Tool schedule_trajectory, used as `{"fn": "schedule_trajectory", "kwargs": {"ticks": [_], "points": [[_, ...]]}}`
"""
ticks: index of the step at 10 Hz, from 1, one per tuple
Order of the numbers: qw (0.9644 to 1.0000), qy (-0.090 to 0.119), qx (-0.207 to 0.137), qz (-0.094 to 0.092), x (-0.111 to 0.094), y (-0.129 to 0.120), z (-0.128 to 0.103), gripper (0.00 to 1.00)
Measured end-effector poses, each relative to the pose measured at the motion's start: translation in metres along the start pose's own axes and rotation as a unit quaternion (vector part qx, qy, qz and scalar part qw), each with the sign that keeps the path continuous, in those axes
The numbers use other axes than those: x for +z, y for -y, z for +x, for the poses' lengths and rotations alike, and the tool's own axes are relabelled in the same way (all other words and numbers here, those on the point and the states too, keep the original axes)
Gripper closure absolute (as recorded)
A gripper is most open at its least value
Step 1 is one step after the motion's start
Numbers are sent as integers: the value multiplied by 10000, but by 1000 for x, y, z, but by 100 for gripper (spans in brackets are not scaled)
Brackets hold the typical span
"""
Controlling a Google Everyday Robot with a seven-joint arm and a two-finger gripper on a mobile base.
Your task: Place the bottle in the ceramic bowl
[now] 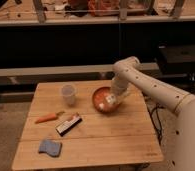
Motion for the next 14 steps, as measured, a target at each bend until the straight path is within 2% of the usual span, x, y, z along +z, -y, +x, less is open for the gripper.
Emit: {"fn": "schedule_trajectory", "kwargs": {"ticks": [3, 4, 5, 7, 14], "points": [[10000, 13, -50, 27, 0, 3, -1, 68], [10000, 16, -64, 30, 1, 4, -1, 63], [10000, 19, -83, 41, 0, 5, -1, 53], [9999, 26, -106, 48, 0, 6, -1, 46], [9998, 24, -192, 76, 1, 10, -4, 46]]}}
